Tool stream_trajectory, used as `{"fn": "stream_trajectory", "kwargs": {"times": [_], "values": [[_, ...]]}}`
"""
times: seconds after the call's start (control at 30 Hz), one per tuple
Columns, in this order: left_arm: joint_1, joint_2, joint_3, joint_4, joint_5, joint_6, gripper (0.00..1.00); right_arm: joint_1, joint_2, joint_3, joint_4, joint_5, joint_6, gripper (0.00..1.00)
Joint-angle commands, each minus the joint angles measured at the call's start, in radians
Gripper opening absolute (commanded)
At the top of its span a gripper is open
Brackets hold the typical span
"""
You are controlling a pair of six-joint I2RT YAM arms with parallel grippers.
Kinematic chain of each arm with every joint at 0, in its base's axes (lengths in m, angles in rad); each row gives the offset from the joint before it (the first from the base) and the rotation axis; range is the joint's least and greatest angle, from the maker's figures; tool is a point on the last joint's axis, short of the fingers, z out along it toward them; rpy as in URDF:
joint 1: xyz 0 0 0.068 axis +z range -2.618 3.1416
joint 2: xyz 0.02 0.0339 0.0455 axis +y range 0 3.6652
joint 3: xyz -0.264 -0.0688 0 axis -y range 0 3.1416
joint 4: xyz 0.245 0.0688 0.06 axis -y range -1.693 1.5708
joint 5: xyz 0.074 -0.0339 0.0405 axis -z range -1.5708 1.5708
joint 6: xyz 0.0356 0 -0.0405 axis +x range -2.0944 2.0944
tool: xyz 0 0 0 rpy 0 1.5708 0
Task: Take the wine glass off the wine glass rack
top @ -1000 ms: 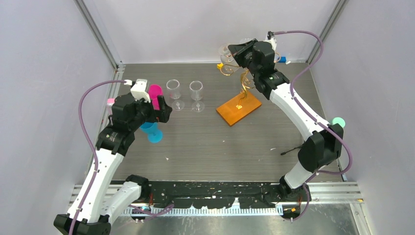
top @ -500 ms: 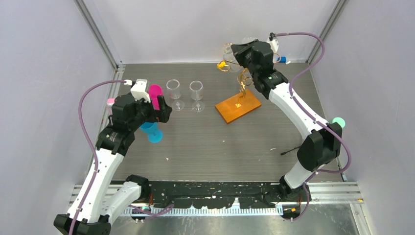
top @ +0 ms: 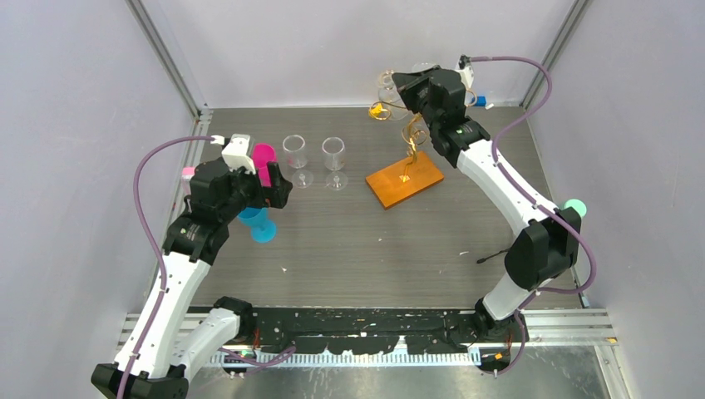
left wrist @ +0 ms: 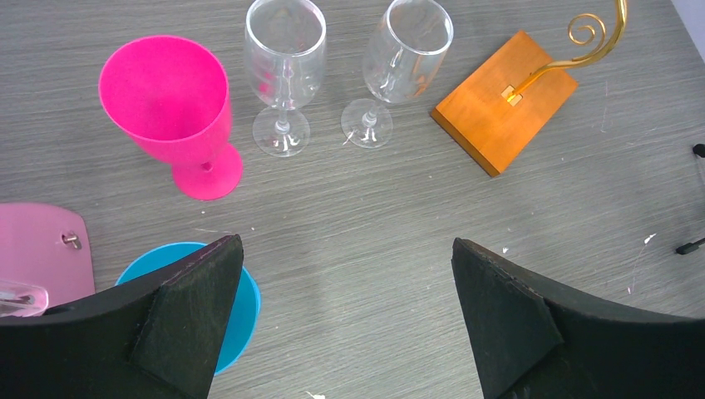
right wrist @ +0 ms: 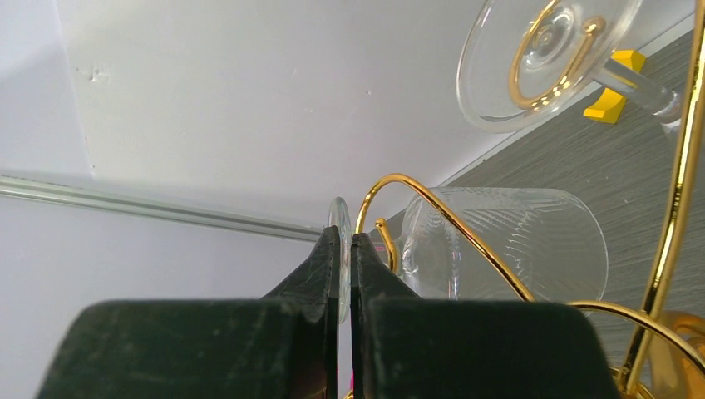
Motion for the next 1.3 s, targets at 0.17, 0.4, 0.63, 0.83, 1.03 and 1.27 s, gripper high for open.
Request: {"fn": "stream_trajectory", "kwargs": {"times": [0.17,0.4,0.63,0.83,1.03,1.27], "values": [[-0.001,-0.012,-0.002,0.036,-0.013,0.016,0.99,-0.006,0.005,0.073,0.198,-0.031,0.047,0.00],[-0.001,-0.013,-0.003,0.036,-0.014,0.016,1.00,-0.012,0.038,0.068,0.239,-0.041,0.101,0.00],[-0.002,-0.013,-0.002,0.035,-0.017,0.019,1.00,-0.012,0.059,0.066,0.265,-0.012,0.129,0.00],[-0.003,-0.014,-0.003,0.032,-0.017,0.020,0.99,-0.012,0.049,0.061,0.245,0.042,0.119,0.00],[-0.003,-0.015,-0.002,0.032,-0.018,0.020,1.00,-0.010,0.016,0.040,0.219,0.093,0.116,0.00],[-0.003,-0.013,-0.003,0.033,-0.016,0.020,1.00,-0.005,-0.023,0.033,0.166,0.133,0.107,0.00]]}}
